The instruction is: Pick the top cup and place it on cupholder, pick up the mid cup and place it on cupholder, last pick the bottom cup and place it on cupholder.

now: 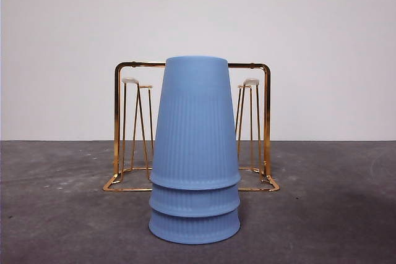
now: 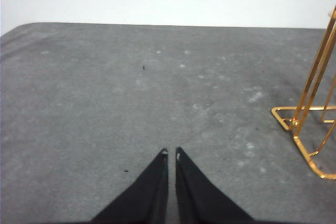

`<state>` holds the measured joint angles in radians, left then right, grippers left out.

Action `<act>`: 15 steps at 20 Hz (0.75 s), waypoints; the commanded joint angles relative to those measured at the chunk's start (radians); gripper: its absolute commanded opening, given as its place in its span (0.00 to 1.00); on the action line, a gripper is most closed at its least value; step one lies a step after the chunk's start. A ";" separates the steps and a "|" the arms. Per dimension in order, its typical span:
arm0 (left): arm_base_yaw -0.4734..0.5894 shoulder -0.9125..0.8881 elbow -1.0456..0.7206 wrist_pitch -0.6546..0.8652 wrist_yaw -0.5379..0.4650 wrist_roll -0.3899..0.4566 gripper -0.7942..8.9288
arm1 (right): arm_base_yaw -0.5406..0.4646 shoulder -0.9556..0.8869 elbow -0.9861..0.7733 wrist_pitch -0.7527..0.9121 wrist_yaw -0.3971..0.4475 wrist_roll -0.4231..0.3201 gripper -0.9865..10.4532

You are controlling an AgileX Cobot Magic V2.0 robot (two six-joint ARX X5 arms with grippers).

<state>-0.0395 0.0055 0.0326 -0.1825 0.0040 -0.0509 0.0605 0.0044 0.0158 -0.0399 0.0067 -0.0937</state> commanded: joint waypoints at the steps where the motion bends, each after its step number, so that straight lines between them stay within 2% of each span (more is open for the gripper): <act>1: 0.001 -0.001 -0.014 -0.003 0.004 -0.141 0.10 | 0.003 0.000 -0.003 0.012 -0.018 0.216 0.09; 3: 0.001 -0.001 -0.006 -0.003 0.004 -0.244 0.10 | 0.003 0.000 -0.003 0.026 -0.012 0.303 0.09; 8: 0.000 -0.001 0.013 0.000 0.013 -0.425 0.10 | 0.003 0.000 0.002 0.064 -0.018 0.420 0.09; 11: 0.000 -0.001 0.037 0.009 0.042 -0.470 0.10 | 0.003 0.000 0.030 0.062 -0.041 0.462 0.09; 15: 0.000 0.000 0.093 0.017 0.073 -0.496 0.10 | 0.003 0.002 0.093 0.049 -0.061 0.474 0.09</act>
<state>-0.0395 0.0055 0.0990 -0.1829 0.0704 -0.5175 0.0605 0.0048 0.0830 0.0013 -0.0532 0.3492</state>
